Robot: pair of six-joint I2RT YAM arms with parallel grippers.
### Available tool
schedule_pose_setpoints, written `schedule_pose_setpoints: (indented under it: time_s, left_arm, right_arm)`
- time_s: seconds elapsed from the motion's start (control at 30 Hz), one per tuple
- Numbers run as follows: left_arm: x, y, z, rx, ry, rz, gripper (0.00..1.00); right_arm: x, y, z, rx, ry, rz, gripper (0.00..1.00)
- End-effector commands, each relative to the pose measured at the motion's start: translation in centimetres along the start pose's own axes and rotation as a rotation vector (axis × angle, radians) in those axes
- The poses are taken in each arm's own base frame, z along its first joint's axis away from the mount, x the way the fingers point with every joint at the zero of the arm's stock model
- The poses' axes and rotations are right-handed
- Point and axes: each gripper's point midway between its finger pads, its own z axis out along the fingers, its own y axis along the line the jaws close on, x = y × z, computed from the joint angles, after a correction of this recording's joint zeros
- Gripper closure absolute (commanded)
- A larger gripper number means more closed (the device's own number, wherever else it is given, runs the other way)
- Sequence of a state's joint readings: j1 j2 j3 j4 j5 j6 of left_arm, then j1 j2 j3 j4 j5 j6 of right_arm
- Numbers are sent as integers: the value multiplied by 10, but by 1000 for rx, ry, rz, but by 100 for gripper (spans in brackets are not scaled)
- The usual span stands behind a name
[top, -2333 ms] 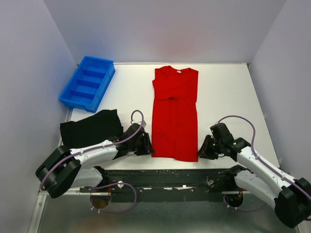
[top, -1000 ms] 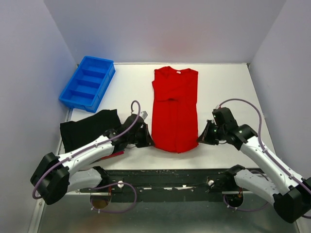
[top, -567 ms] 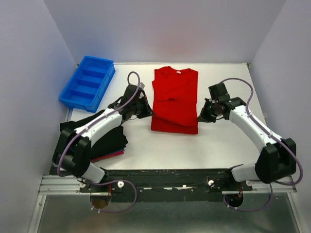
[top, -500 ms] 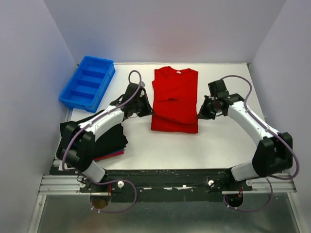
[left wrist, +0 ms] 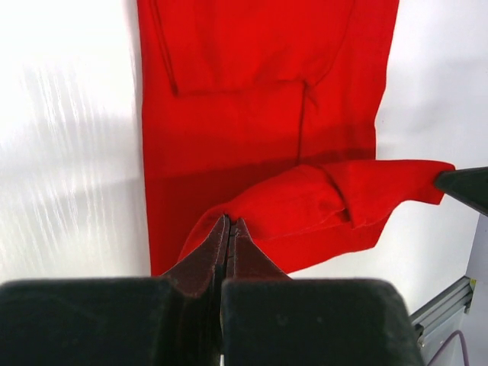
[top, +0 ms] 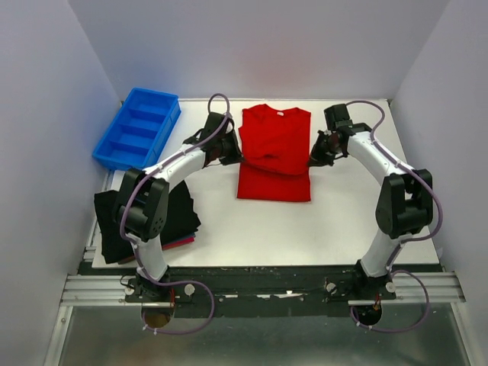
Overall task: Fold and stack the t-shirts
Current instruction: Fold the folded rectangular tshirt in 1/3 of the way, then grab one side of the 2/3 rectangular tshirt with both arms
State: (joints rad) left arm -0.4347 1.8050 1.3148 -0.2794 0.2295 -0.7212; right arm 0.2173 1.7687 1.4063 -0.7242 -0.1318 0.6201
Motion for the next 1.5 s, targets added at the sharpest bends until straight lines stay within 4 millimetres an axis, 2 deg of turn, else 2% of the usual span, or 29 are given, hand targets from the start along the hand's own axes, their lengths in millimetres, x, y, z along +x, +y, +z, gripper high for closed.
schedule_pose_setpoints:
  time_s: [0.0,0.17,0.6,0.77,0.8,0.87,0.9,0.97,1.0,1.1,1.2,1.27,1.33,1.47]
  left_arm:
    - [-15,7,13,-29,-11,14,100]
    - [-30,8,24,-30,-22,1,100]
    - [-59,5,41,3,-45,-34,100]
    - [-66,8,58,18,-30,-45,100]
    - [-69,10,60,13,-33,-50,92]
    - [-74,13,64,19,-46,-60,46]
    - [-76,12,64,33,-48,-54,38]
    - [-78,12,59,38,-49,-35,35]
    - [-77,12,54,31,-55,-23,34]
    - [-69,16,33,12,-72,0,34]
    - [-48,24,15,6,-70,-8,39]
    - [-28,30,9,5,-41,-20,44]
    - [-10,37,4,-1,-17,-30,45]
    - [16,48,-3,-3,1,-37,47]
  right_arm:
    - [-24,2,11,-35,-2,5,99]
    - [-42,2,22,-64,11,24,99]
    - [-68,4,42,-82,25,46,99]
    - [-83,7,47,-95,8,54,96]
    - [-87,9,48,-100,4,50,85]
    - [-91,4,52,-67,3,66,50]
    - [-92,2,50,-49,4,70,40]
    - [-88,-4,46,-29,-1,68,39]
    - [-89,-4,35,-31,-35,64,39]
    - [-64,-21,23,-14,-65,69,39]
    - [-39,-30,14,-38,-70,58,48]
    - [-13,-36,17,-63,-26,48,53]
    - [5,-42,18,-66,2,42,58]
    - [29,-51,22,-61,31,20,62]
